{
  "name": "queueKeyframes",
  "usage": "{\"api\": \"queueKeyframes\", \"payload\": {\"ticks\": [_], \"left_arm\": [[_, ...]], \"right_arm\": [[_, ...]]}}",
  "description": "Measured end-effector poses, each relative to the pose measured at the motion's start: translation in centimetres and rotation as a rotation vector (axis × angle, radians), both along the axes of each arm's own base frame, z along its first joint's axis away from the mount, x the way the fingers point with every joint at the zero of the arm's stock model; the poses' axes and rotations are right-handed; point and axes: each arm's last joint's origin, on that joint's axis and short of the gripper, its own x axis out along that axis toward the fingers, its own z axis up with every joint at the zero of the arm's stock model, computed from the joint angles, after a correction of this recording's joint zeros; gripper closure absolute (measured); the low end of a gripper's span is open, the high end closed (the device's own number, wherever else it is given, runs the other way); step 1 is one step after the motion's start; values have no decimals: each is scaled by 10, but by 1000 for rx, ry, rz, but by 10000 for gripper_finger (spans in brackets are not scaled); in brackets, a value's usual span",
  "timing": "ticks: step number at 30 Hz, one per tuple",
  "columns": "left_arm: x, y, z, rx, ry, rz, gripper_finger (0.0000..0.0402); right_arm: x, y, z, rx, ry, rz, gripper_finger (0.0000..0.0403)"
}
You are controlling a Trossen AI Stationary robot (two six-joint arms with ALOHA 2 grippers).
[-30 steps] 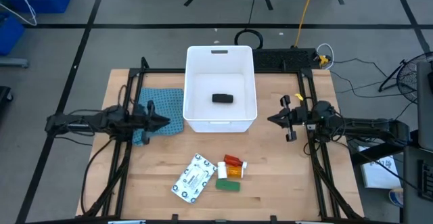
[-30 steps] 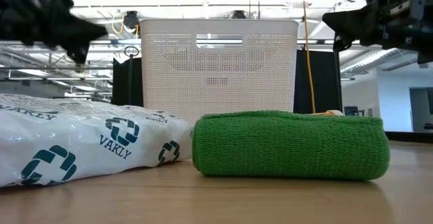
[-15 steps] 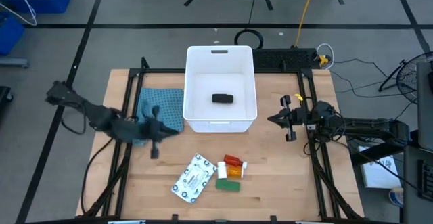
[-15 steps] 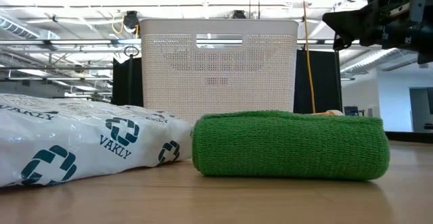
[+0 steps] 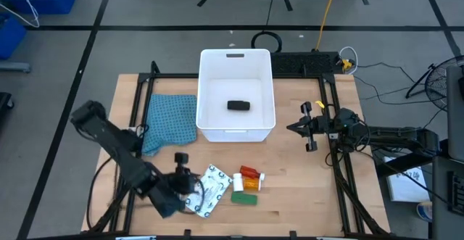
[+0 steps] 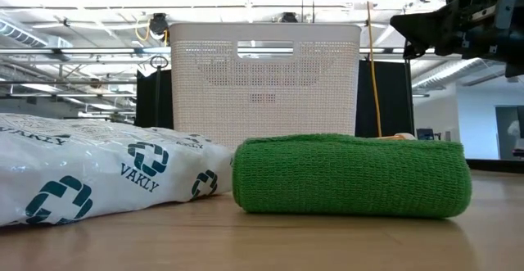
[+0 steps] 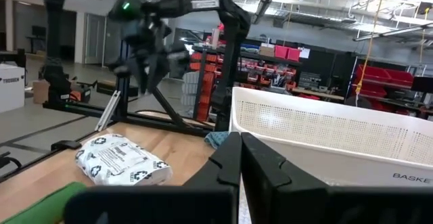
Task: Pick & place medical supplies in basket/bin
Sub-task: Put the white mailer bag into the white container
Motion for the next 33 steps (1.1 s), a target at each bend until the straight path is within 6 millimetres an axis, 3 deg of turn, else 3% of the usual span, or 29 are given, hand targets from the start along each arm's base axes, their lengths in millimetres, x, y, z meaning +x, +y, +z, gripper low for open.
{"api": "queueKeyframes", "payload": {"ticks": [7,14,18,22,28,33], "left_arm": [[8,-20,-39,-18,183,-40,206],[1,-38,-56,-192,319,-27,114],[-6,-51,-55,-275,314,-27,109],[-8,-58,-53,-288,275,-69,130],[-8,-69,-67,-171,253,-173,160],[0,-79,-84,-30,297,-201,157]], "right_arm": [[0,0,0,0,0,0,403],[0,0,-2,9,20,1,403],[1,0,-4,15,42,1,403],[1,0,-4,20,42,1,403],[1,0,-4,45,45,6,403],[1,0,-4,48,46,6,403]]}}
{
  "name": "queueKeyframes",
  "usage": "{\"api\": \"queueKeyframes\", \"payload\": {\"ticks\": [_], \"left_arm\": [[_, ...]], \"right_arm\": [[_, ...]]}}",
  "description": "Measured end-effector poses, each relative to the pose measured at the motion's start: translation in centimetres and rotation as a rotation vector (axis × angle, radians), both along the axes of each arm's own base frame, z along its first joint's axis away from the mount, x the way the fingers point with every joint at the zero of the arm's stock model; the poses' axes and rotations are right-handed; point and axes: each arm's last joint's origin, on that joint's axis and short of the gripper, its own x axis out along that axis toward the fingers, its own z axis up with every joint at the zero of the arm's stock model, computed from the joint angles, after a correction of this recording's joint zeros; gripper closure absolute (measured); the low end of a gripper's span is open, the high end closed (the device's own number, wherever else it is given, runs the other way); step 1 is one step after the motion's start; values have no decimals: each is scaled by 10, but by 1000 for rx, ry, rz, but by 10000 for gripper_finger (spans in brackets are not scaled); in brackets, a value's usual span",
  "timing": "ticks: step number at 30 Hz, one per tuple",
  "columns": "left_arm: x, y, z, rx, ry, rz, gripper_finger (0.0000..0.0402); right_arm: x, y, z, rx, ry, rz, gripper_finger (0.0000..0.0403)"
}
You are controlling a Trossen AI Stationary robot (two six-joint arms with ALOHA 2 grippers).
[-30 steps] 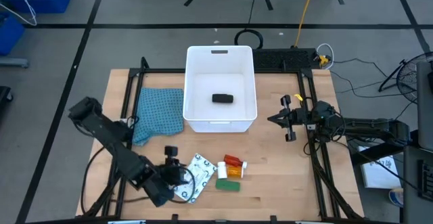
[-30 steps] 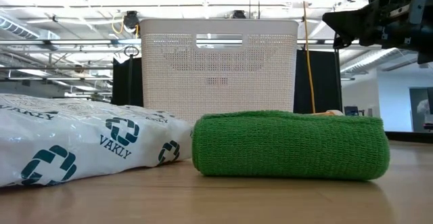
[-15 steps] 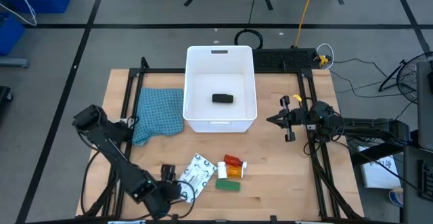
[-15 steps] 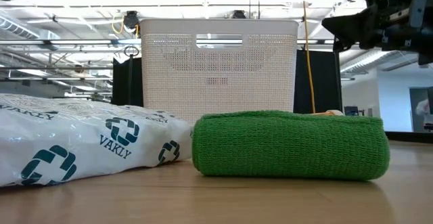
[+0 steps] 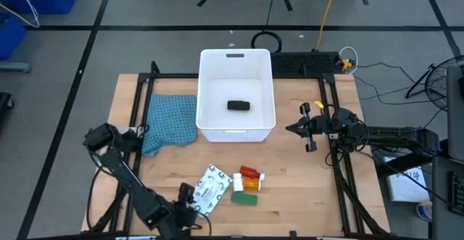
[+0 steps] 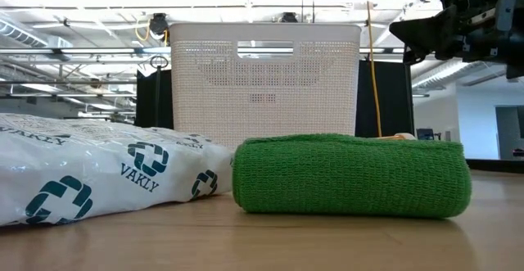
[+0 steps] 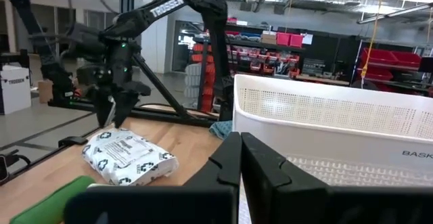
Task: Pick & place medical supplies in basket/bin
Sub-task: Put the white mailer bag into the white container
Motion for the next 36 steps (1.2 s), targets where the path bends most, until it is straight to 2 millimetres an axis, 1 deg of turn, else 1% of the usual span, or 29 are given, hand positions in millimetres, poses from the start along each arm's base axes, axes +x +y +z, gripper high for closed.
{"api": "queueKeyframes", "payload": {"ticks": [3,7,12,15,17,19,25,26,28,32,34,36], "left_arm": [[6,-8,-5,104,11,-49,156],[11,-14,-22,220,74,-71,156],[16,-16,-36,236,114,-62,156],[16,-16,-36,221,116,-58,162],[18,-15,-35,216,111,-55,182],[17,-15,-31,194,115,-56,216],[19,-11,-20,112,150,-56,362],[19,-11,-18,97,157,-51,377],[21,-9,-16,72,170,-40,383],[22,-6,-9,65,155,-49,374],[21,-4,0,66,136,-83,390],[18,0,16,75,92,-88,398]], "right_arm": [[0,0,0,21,3,3,403],[0,0,0,35,4,5,403],[0,0,0,46,6,6,403],[0,0,0,46,6,6,403],[0,0,0,45,6,5,403],[0,0,0,42,5,4,403],[0,0,0,25,3,0,403],[0,0,0,25,3,0,403],[0,0,0,24,3,0,403],[0,0,0,24,3,0,403],[0,0,0,24,3,0,403],[0,0,0,24,3,0,403]]}}
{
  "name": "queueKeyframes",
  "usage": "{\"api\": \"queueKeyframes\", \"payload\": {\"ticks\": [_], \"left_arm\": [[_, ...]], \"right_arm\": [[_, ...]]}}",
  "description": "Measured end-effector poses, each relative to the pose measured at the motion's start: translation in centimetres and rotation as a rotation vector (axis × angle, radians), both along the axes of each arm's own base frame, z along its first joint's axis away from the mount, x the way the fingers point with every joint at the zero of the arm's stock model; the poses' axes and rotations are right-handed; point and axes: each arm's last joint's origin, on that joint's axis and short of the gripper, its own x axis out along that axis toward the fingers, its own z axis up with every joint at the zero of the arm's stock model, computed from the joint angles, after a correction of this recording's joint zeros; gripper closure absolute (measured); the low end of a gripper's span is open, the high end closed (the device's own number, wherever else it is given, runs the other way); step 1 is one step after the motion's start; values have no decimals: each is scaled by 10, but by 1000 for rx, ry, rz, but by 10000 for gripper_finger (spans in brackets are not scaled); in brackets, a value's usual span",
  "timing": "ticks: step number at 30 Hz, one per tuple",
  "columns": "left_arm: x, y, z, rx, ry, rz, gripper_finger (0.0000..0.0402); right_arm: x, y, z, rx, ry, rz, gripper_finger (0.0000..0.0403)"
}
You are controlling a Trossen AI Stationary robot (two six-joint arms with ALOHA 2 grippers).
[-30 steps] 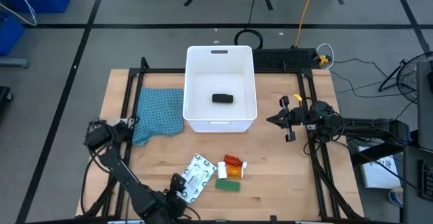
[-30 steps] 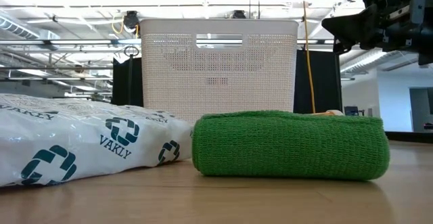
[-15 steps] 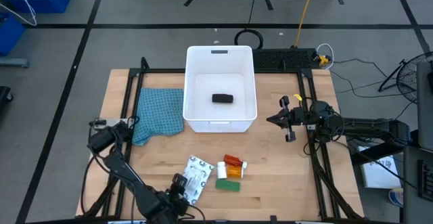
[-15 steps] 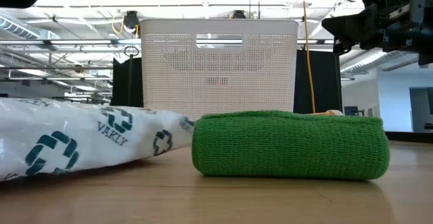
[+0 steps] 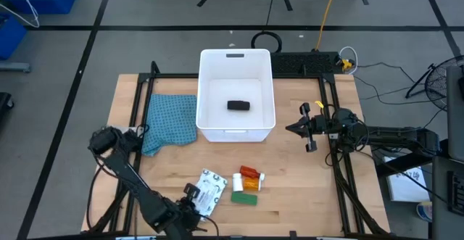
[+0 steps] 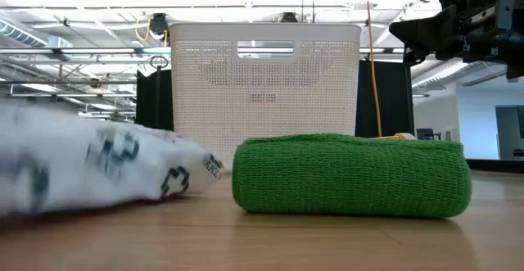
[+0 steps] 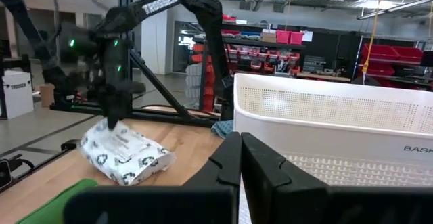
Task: Pick & place medical supplies in basket/bin
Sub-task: Put the white mailer bag into the white container
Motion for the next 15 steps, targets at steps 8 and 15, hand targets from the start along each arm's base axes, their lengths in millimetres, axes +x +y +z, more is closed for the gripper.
{"api": "queueKeyframes", "payload": {"ticks": [8,15], "left_arm": [[-33,28,93,-23,-319,-35,400],[-90,67,141,-20,-579,0,400]], "right_arm": [[0,0,0,-2,0,0,403],[0,0,0,-8,-1,-1,403]]}}
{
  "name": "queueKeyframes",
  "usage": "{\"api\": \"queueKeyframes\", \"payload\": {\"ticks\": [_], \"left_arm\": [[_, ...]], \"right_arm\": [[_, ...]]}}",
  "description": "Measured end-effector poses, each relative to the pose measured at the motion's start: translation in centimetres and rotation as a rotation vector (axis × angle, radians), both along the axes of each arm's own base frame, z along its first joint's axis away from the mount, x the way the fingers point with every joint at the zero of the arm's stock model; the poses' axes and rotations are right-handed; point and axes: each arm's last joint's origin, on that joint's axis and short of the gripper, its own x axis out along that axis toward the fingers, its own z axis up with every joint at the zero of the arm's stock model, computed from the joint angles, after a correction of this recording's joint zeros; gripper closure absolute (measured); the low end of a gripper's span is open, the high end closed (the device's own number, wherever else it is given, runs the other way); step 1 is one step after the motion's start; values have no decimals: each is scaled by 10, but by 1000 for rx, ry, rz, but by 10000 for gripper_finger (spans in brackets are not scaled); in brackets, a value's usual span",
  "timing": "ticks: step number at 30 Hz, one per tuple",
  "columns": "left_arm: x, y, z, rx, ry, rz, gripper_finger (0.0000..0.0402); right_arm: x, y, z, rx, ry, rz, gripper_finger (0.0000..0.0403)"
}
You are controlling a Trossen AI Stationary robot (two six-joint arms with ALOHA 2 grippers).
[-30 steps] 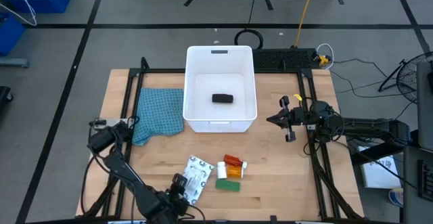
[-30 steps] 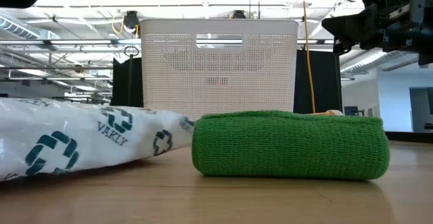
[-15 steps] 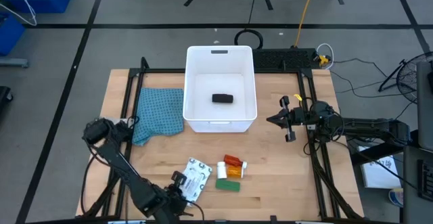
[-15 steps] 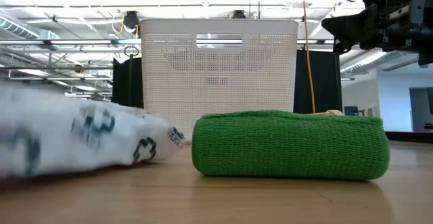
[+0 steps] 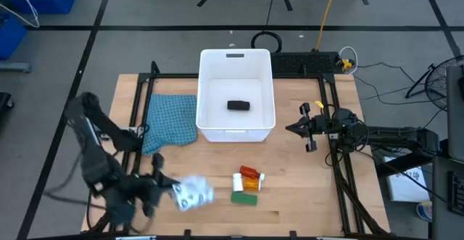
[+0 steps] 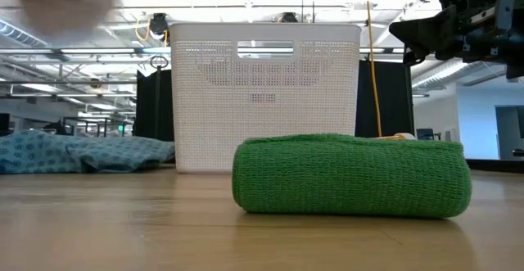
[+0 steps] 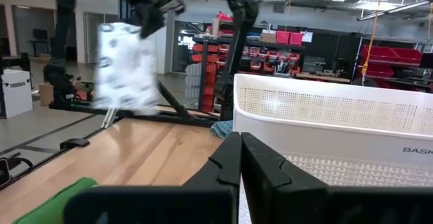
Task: Pick & place medical supplies in basket/bin
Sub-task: Put the white mailer bag into the white container
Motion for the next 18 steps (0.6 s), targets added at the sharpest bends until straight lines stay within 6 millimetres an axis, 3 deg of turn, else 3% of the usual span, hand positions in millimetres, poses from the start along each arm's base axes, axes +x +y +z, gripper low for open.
{"api": "queueKeyframes", "payload": {"ticks": [4,11,18], "left_arm": [[-26,31,-8,-56,-107,37,401],[-61,70,-45,-212,-300,-54,401],[-83,106,-69,-314,-457,7,401]], "right_arm": [[0,0,0,-3,0,0,403],[0,0,0,-3,0,0,403],[0,0,0,-2,2,0,403]]}}
